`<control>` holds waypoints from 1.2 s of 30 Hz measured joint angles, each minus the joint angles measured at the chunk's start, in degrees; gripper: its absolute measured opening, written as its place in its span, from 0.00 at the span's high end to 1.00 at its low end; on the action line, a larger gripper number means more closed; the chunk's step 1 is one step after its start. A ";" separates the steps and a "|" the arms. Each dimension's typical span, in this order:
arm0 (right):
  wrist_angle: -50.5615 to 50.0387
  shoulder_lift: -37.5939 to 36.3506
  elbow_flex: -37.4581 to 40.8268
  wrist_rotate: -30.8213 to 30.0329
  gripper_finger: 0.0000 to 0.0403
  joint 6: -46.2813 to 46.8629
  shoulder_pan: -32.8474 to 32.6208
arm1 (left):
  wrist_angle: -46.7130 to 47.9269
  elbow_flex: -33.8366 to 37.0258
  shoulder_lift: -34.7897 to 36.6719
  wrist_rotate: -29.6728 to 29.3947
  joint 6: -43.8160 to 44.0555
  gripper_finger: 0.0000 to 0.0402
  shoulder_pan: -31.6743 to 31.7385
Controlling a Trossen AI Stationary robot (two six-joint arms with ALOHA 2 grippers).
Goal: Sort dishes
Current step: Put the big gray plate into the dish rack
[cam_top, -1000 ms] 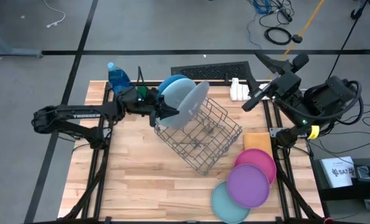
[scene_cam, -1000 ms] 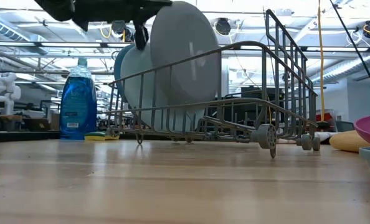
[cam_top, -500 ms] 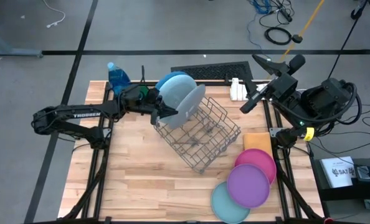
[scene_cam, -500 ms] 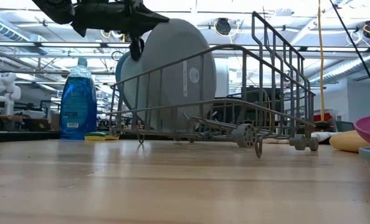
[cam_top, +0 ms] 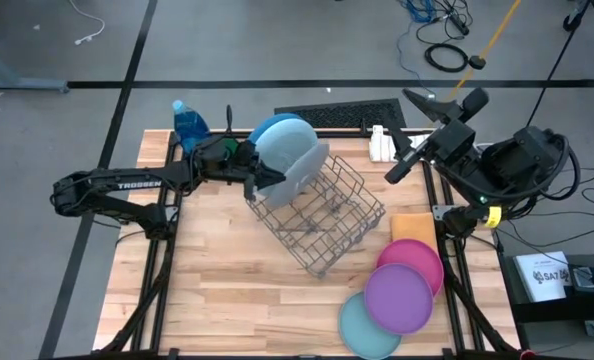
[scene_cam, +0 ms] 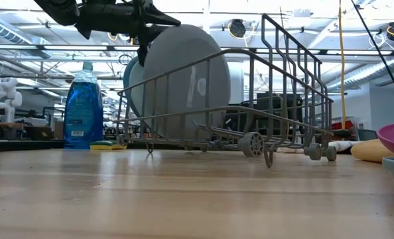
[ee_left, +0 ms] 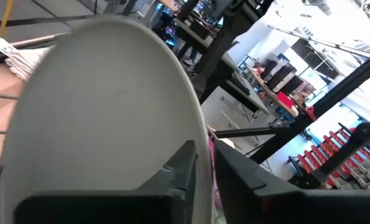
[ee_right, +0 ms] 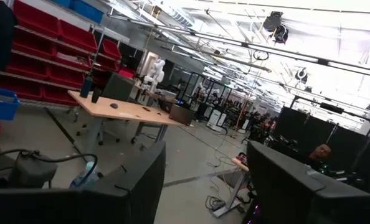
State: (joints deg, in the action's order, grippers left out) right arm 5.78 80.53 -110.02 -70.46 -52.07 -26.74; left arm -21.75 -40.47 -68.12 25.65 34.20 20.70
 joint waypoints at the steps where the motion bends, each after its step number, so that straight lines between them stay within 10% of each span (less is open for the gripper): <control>1: -0.38 0.01 0.00 0.00 0.46 0.33 0.00 | 0.01 0.00 0.00 -0.53 -0.01 0.83 -0.12; 26: -3.56 0.01 0.00 0.03 0.46 1.92 0.04 | -3.34 -5.17 0.00 1.92 -11.68 0.80 -9.21; 36: -3.55 0.00 0.00 0.19 0.46 1.94 0.04 | 20.00 -14.57 -0.30 -27.85 -30.78 0.99 -19.45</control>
State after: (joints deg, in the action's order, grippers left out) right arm 2.23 80.53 -110.02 -70.27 -50.13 -26.70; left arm -1.75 -55.04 -68.42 -2.20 3.41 1.24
